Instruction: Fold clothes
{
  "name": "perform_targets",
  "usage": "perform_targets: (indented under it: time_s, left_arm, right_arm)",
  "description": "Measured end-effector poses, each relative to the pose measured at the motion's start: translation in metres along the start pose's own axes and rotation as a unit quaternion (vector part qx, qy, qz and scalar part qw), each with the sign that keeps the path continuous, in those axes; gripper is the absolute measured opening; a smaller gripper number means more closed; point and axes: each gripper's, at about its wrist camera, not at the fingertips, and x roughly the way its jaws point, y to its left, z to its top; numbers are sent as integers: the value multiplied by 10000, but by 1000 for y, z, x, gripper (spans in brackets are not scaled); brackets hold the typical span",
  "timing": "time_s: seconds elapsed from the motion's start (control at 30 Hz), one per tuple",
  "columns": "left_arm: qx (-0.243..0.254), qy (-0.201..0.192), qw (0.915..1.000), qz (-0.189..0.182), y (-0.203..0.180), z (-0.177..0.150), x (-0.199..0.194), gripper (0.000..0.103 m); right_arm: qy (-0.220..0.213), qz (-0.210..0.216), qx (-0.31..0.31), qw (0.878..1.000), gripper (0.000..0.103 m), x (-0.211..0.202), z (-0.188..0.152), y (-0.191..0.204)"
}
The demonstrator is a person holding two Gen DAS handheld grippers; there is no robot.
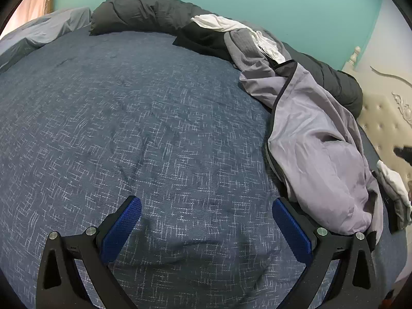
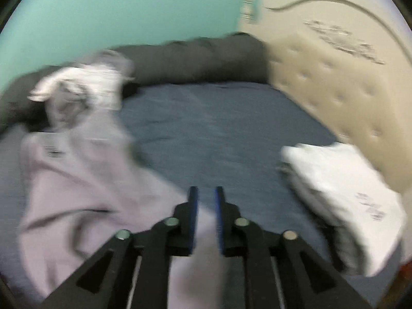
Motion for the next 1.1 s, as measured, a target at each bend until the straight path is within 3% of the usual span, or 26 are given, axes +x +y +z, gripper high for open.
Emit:
perform_targets:
  time_s: [0.03,0.13,0.23,0.4,0.43,0.47,0.53,0.57,0.67,0.83,1.1]
  left_arm:
    - [-1,2,10000,-2,0,0,0,103]
    - [-4,10,10000,-5,1,-1,0,103]
    - [-34,20,10000,-12,3,-1,0,103]
    - [-81,37,10000,-25,7,-1,1,103]
    - [-88,42,9999,-23,7,-1,1,103]
    - [-95,47,9999,-22,8,-2,1,103]
    - [-104,65,9999,-19,8,-2,2,103]
    - [-99,69,9999,-15,7,-2,2,103]
    - [-61,74,10000,-9,6,-3,3,103]
    - [-37,94,9999,-16,4,-2,4,103]
    - [-18,102,9999,-4,3,-2,4,103]
  right_arm:
    - [140,403,-69,9991,46,4,-1,15]
    - [524,1232,-323,9905,48,16,-12,59]
    - [897,1532,-688,9817,49,32,-30,99]
    - [1285,1482,-930,9762,49,57,-55,124]
    - [1332,1531,-869,9753,45,60,-59,123]
    - [1369,1584,-818,9744,27,62,-62,122]
    - [1339,1652,-882,9731,9,60,-65,120]
    - [1301,1657,-954,9729,5,58,-65,120]
    - [1138,1551,-1038,9758,3,51,-58,107]
    - [771,1056,-700,9889,3,40,-30,50]
    - [635,-184,-264,9975,3,39,-8,-51]
